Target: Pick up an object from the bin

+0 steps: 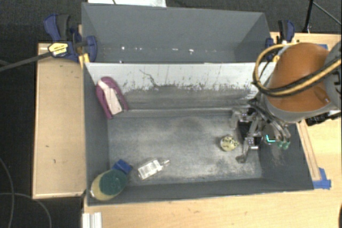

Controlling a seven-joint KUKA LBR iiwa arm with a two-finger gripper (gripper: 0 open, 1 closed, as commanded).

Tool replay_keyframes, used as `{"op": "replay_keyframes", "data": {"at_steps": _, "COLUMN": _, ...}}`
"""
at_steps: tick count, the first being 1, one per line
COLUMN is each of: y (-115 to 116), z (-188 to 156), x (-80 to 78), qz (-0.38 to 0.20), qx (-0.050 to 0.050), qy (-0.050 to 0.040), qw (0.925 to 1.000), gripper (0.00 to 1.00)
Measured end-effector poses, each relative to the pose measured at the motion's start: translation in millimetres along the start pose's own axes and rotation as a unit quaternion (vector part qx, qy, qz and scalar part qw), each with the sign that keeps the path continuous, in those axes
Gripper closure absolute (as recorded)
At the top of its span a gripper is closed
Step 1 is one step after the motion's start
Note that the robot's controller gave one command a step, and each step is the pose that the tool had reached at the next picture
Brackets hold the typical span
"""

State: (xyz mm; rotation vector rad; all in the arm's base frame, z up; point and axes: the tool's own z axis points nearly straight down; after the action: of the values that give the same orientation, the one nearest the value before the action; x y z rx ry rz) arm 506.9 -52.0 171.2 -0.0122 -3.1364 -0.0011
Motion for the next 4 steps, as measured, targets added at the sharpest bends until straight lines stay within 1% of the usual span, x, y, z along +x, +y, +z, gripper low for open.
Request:
{"op": "replay_keyframes", "data": {"at_steps": 1, "y": -71.1, "z": 100.8, "x": -35.3, "qz": -0.136, "qx": 0.001, "qy": -0.003, "qw": 0.9907, "gripper": 0.0}}
{"op": "replay_keyframes", "data": {"at_steps": 2, "y": -93.5, "z": 100.6, "x": -11.6, "qz": -0.213, "qx": -0.002, "qy": -0.0039, "qw": 0.9771, "gripper": 0.0}}
{"op": "replay_keyframes", "data": {"at_steps": 3, "y": -83.9, "z": 100.4, "x": -54.8, "qz": -0.482, "qx": -0.008, "qy": -0.0045, "qw": 0.8761, "gripper": 0.0}}
{"op": "replay_keyframes", "data": {"at_steps": 4, "y": -89.2, "z": 100.3, "x": -54.9, "qz": -0.479, "qx": -0.004, "qy": -0.0044, "qw": 0.8776, "gripper": 1.0}}
